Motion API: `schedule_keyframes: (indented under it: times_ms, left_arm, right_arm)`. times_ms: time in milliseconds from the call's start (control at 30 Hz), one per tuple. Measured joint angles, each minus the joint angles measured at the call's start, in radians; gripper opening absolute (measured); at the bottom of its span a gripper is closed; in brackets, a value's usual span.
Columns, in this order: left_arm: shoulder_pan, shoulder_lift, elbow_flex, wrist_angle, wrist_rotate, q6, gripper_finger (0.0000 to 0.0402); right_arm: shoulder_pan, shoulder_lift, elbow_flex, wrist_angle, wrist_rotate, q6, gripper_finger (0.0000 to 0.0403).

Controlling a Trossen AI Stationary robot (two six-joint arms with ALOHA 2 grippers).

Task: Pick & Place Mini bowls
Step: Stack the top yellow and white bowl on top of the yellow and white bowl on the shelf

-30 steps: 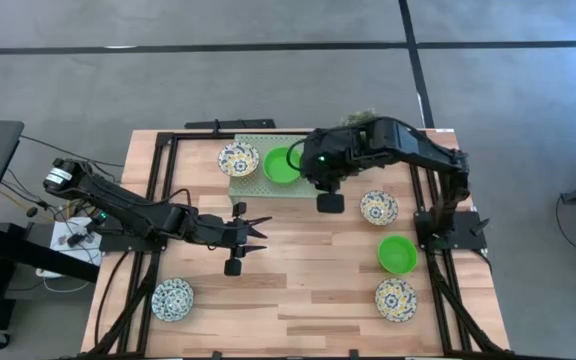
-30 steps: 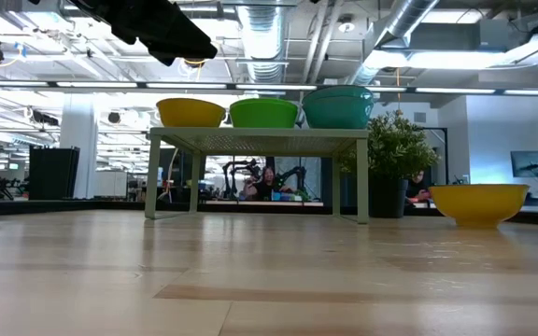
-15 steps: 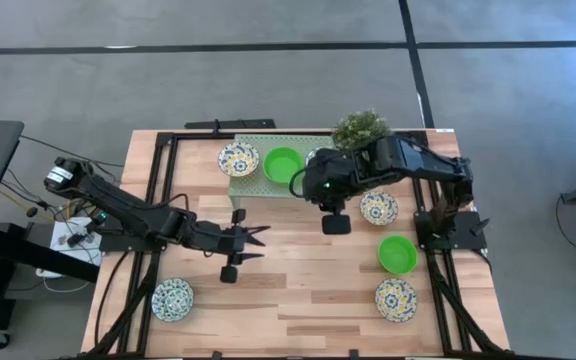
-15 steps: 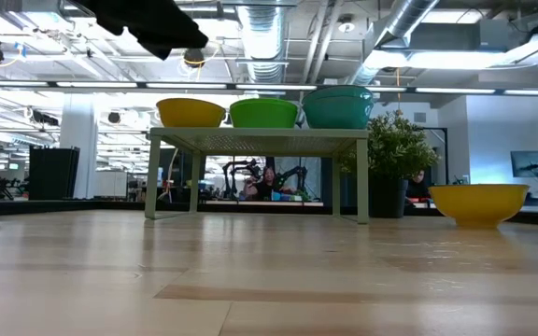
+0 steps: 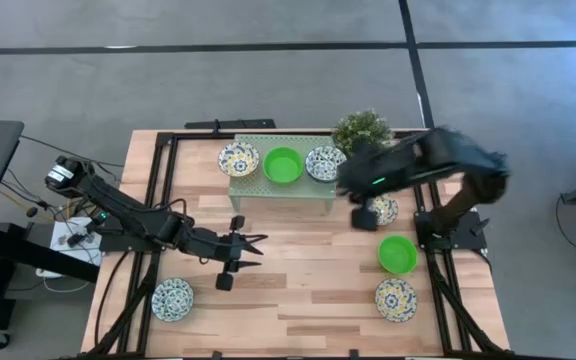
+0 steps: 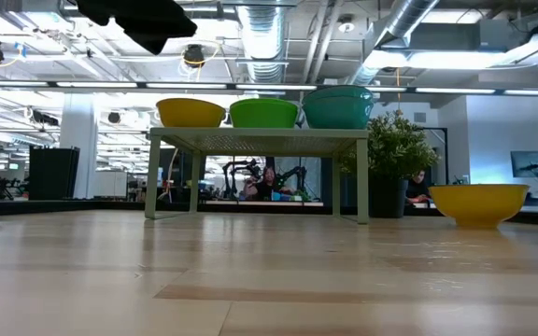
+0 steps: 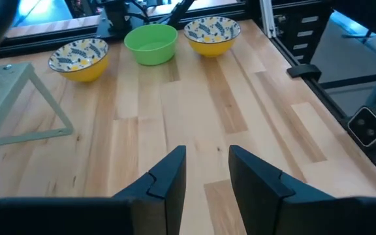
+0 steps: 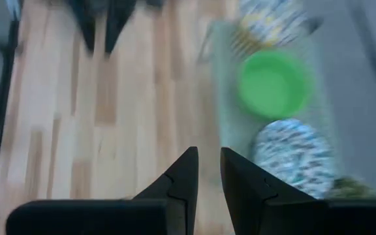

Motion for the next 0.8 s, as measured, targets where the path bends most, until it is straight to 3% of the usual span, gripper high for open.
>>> schedule_keyframes:
  times_ms: [100, 200, 333, 433, 600, 800]
  left_arm:
    - [0.011, 0.0, 0.0, 0.004, -0.019, 0.0, 0.0117]
    - [0.023, 0.0, 0.0, 0.008, -0.037, 0.0, 0.0117]
    - [0.039, 0.0, 0.0, 0.013, -0.038, 0.0, 0.0117]
    - [0.056, 0.0, 0.0, 0.024, -0.038, 0.0, 0.0117]
    - [0.082, 0.0, 0.0, 0.043, -0.038, 0.0, 0.0117]
    - [0.093, 0.0, 0.0, 0.044, -0.038, 0.0, 0.0117]
  right_arm:
    - [0.032, -0.148, -0.154, 0.081, 0.07, 0.006, 0.006]
    - [0.079, -0.341, -0.472, 0.254, 0.161, 0.056, 0.006]
    - [0.1, -0.587, -0.934, 0.579, 0.13, 0.08, 0.006]
    - [0.098, -0.693, -1.171, 0.717, 0.106, 0.088, 0.006]
    - [0.07, -0.737, -1.361, 0.743, 0.069, 0.183, 0.006]
    - [0.05, -0.679, -1.438, 0.726, -0.042, 0.254, 0.0075]
